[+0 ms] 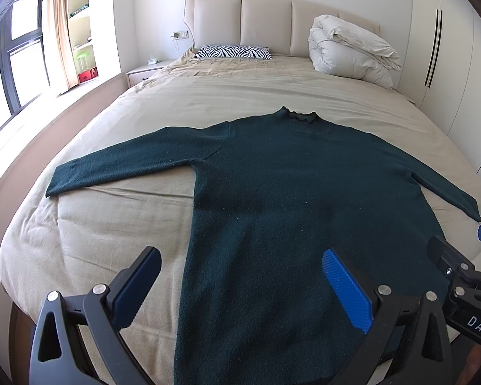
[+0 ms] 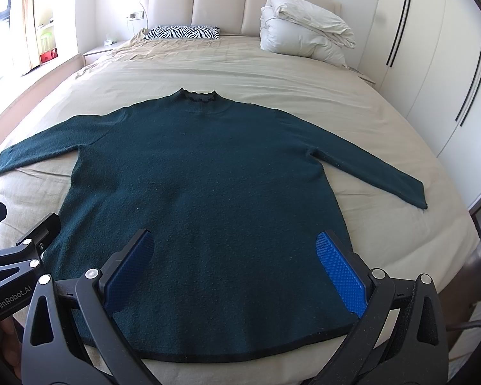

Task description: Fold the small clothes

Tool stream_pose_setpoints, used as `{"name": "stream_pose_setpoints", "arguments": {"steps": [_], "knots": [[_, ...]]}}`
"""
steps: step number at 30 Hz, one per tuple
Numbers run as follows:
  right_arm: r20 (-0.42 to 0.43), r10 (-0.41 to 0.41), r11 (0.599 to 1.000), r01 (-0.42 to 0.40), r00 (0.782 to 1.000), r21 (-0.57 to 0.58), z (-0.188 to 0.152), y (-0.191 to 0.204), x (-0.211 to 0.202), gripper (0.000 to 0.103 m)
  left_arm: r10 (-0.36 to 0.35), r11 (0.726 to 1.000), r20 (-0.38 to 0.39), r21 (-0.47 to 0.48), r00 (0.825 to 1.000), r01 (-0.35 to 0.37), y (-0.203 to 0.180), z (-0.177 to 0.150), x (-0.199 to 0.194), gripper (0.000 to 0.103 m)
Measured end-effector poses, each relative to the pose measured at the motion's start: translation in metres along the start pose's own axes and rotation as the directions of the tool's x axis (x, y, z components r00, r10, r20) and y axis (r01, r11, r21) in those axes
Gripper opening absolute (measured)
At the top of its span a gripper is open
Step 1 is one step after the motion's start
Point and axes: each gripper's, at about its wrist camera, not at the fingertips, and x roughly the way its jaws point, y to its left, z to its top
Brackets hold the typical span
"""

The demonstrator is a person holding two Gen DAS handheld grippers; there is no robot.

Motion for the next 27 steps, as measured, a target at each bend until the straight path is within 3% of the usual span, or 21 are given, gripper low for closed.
{"name": "stream_pose_setpoints", "arguments": {"steps": [27], "knots": [[-0.006,0.006,1.0,-0.006,1.0,0.004,-0.0057,0.0075,0.0055,0.103,0.001,1.0,-0.004,-0.001,1.0,-0.001,0.0022,-0.0037,0.0003,0.103]]}}
